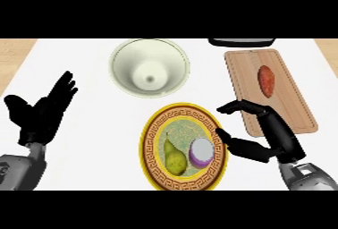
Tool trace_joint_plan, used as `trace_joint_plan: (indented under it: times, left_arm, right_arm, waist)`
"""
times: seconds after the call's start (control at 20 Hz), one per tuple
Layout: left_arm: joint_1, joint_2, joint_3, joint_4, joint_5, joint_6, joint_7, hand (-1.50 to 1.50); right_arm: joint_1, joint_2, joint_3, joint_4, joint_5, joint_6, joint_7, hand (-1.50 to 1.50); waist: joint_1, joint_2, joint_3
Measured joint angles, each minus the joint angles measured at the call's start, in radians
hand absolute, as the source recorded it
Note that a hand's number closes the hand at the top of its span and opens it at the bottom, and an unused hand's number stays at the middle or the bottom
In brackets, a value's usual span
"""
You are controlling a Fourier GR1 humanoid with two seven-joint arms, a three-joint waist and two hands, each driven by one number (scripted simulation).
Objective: Pick the can from the plate and place it in the bowl
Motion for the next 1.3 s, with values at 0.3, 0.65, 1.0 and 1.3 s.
trace_joint_plan:
  times: [0.3, 0.65, 1.0, 1.3]
  left_arm:
    - [-0.025, 0.005, -0.005, 0.012, 0.021, -0.091, 0.025, 0.00]
    - [-0.005, 0.016, 0.018, -0.011, 0.031, -0.143, 0.037, 0.00]
    - [-0.014, 0.015, 0.026, -0.008, 0.029, -0.161, 0.044, 0.00]
    - [-0.023, -0.005, 0.024, -0.013, 0.010, -0.156, 0.051, 0.00]
  right_arm:
    - [0.102, 0.108, 0.174, -0.023, 0.135, -0.053, -0.186, -1.50]
    - [0.075, 0.027, 0.209, -0.237, 0.327, -0.021, 0.065, -1.50]
    - [-0.093, -0.015, 0.265, -0.356, 0.403, 0.221, 0.491, -1.50]
    - [-0.278, 0.093, 0.320, -0.347, 0.355, 0.436, 0.812, -1.50]
  waist:
    - [-0.013, 0.002, 0.005]
    - [-0.019, -0.002, 0.003]
    - [-0.011, -0.002, 0.002]
    - [-0.005, 0.000, 0.003]
